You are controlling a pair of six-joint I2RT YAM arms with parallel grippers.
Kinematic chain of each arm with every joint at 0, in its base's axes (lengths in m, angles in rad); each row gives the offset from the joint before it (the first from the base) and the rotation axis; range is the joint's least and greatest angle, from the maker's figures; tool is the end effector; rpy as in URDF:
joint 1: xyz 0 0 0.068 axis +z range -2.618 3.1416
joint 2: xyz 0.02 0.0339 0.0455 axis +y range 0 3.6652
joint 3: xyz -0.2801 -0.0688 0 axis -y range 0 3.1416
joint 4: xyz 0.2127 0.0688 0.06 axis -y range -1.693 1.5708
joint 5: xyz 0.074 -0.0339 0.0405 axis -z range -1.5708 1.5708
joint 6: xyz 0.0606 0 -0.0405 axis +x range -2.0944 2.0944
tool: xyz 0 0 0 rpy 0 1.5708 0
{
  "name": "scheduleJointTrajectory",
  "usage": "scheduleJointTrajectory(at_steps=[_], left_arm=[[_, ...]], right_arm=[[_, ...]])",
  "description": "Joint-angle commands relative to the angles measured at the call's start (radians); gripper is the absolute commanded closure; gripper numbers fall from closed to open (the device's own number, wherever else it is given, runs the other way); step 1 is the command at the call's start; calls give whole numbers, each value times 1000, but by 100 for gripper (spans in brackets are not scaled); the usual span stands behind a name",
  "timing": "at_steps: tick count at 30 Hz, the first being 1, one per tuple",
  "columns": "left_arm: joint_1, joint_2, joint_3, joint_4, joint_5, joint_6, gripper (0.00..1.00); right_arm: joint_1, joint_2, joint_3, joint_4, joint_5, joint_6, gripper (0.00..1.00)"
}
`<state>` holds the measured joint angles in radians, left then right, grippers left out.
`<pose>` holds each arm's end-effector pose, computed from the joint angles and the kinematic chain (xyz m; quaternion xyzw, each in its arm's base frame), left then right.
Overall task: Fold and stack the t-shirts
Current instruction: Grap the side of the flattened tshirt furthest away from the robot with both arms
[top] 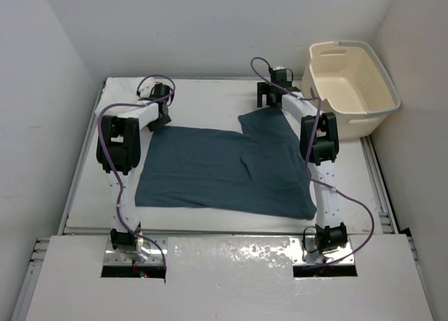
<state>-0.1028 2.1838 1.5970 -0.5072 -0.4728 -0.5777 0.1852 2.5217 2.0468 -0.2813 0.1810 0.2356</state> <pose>0.4507 -0.0187 0.1611 -0.2760 0.9052 0.1379 0.2924 0.5542 0.0927 0.1406 0.0588 0.9132 0.0012 0.4031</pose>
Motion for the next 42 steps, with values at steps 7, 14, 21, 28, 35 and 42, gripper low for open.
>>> scheduleJointTrajectory(at_steps=[7,14,21,28,35,42], left_arm=[[11,4,9,-7,34,-1,100],[11,-28,-5,-1,39,9,100],[8,-71,-31,13,40,6,100],[5,-87,-45,42,60,19,100],[-12,-173,-72,41,2,30,100],[-44,-321,-236,68,-78,10,100]], right_arm=[[-10,75,118,-58,-49,34,7],[-7,-83,-149,13,0,51,36],[-3,-133,-226,5,40,34,36],[0,-109,-189,45,-2,41,99],[10,-259,-207,85,3,-38,100],[25,-699,-765,249,-6,-15,100]])
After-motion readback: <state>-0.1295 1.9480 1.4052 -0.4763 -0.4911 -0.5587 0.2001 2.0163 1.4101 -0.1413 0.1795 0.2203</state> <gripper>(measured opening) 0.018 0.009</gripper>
